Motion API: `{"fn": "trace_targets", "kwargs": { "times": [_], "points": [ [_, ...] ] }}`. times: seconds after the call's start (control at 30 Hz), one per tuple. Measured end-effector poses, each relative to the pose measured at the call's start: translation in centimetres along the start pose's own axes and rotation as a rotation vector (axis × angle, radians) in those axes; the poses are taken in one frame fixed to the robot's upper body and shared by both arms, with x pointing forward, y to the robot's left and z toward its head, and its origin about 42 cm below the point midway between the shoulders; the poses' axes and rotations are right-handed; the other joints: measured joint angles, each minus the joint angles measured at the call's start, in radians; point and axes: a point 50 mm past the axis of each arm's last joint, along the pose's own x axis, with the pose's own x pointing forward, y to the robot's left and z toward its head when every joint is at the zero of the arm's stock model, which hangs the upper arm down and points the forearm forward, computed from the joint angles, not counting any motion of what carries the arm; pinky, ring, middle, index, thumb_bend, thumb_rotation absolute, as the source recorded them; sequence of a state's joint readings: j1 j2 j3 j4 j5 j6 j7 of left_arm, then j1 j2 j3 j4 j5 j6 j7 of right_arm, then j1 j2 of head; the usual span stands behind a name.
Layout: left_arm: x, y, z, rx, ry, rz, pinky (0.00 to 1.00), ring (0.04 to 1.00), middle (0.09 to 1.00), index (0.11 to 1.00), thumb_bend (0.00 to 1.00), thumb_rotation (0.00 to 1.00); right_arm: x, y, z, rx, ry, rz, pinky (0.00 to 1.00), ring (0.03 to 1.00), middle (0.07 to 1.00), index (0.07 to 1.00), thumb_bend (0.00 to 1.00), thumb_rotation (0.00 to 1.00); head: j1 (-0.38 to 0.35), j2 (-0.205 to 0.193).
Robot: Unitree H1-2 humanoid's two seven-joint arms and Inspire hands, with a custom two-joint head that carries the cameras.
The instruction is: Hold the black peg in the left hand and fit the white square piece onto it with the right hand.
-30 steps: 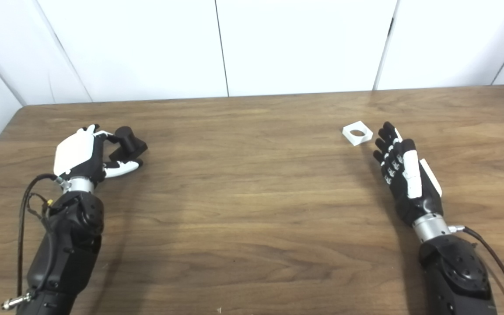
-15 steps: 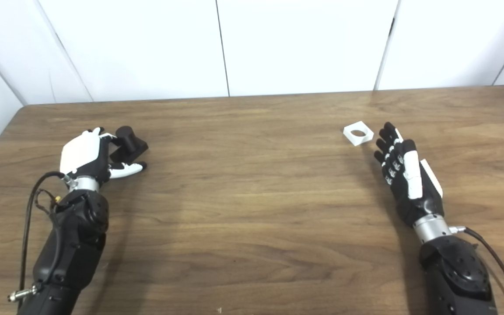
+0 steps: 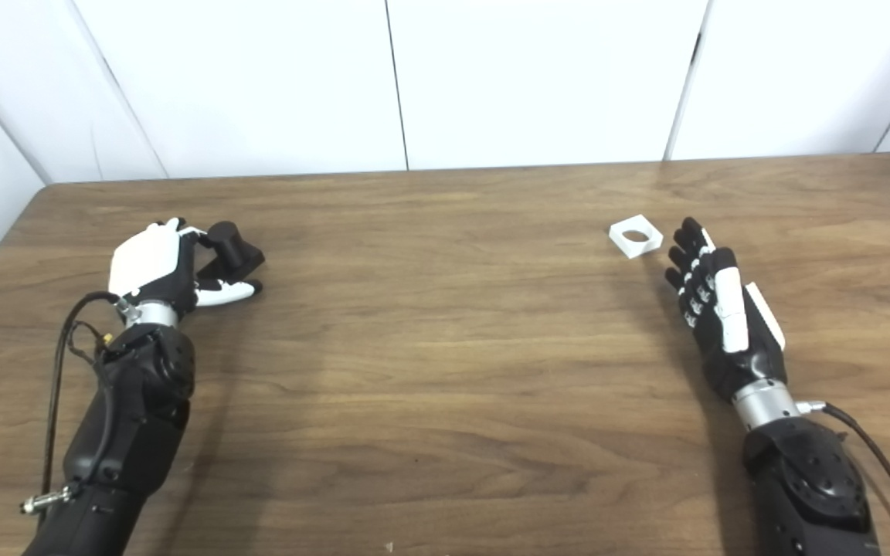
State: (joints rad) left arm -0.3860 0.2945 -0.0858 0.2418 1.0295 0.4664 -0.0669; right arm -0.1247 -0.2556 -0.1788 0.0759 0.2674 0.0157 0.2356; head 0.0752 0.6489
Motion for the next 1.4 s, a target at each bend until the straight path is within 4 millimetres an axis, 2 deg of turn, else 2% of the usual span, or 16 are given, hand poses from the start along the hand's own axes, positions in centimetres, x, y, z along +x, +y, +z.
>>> {"fn": "trace_targets", "kwargs": {
  "times": [0.1, 0.27, 0.63, 1.1, 1.37, 1.4],
  "points": [
    [0.12, 0.0, 0.04, 0.002, 0.001, 0.0, 1.0, 1.0, 0.964, 0.7, 0.77, 0.4, -0.01, -0.01, 0.0, -0.001, 0.0, 0.001, 1.0, 1.0, 1.0, 1.0, 0.61, 1.0, -0.003, -0.002],
    [0.13, -0.01, 0.13, 0.004, -0.003, 0.009, 1.0, 1.0, 0.955, 0.697, 0.76, 0.38, -0.01, -0.01, 0.0, 0.0, 0.0, 0.001, 1.0, 1.0, 1.0, 1.0, 0.63, 1.0, -0.003, -0.002],
    [0.5, 0.34, 0.66, -0.013, -0.018, 0.032, 1.0, 1.0, 0.925, 0.657, 0.73, 0.22, -0.03, -0.03, 0.01, 0.008, -0.002, 0.003, 1.0, 1.0, 1.0, 1.0, 0.63, 1.0, -0.002, -0.002],
    [0.42, 0.26, 0.81, -0.034, -0.027, 0.046, 1.0, 1.0, 0.916, 0.636, 0.71, 0.19, -0.05, -0.05, 0.02, 0.014, -0.004, 0.007, 1.0, 1.0, 1.0, 1.0, 0.64, 1.0, -0.002, -0.002],
    [0.34, 0.21, 0.9, -0.053, -0.03, 0.06, 1.0, 1.0, 0.904, 0.597, 0.69, 0.11, -0.06, -0.06, 0.02, 0.012, -0.003, 0.007, 1.0, 1.0, 1.0, 1.0, 0.64, 1.0, -0.005, -0.003],
    [0.33, 0.2, 0.9, -0.056, -0.03, 0.06, 1.0, 1.0, 0.903, 0.536, 0.59, 0.08, -0.06, -0.06, 0.02, 0.012, -0.003, 0.007, 1.0, 1.0, 1.0, 1.0, 0.64, 1.0, -0.005, -0.003]
  ]
}}
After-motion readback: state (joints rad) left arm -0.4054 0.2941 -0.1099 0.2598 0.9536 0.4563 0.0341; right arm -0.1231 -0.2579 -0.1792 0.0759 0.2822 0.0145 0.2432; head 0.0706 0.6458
